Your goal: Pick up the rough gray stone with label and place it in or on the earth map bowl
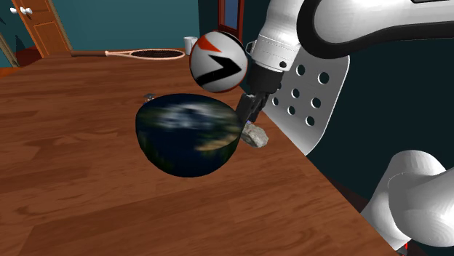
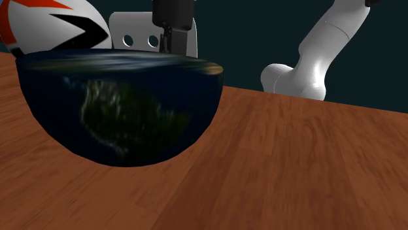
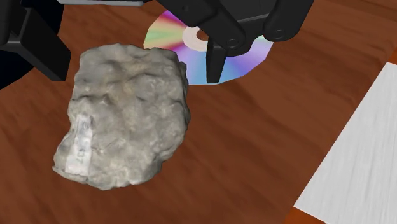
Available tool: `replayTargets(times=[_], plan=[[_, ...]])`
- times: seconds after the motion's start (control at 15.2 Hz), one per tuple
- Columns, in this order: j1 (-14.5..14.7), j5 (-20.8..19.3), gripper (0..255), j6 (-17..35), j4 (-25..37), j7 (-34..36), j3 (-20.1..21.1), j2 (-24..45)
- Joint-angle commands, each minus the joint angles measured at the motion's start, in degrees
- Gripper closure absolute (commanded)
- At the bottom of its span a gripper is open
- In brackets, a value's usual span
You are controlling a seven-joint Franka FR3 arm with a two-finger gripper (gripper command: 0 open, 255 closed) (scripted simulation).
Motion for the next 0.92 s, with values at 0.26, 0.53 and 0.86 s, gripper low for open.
replayTargets(times=[0.26,0.53,0.86], plan=[[0.17,0.05,255,-0.08,-0.18,0.16,0.26,0.08],[0.18,0.06,255,-0.09,-0.18,0.19,0.28,0.07],[0.06,-0.20,255,-1.49,1.42,0.32,0.03,0.29]])
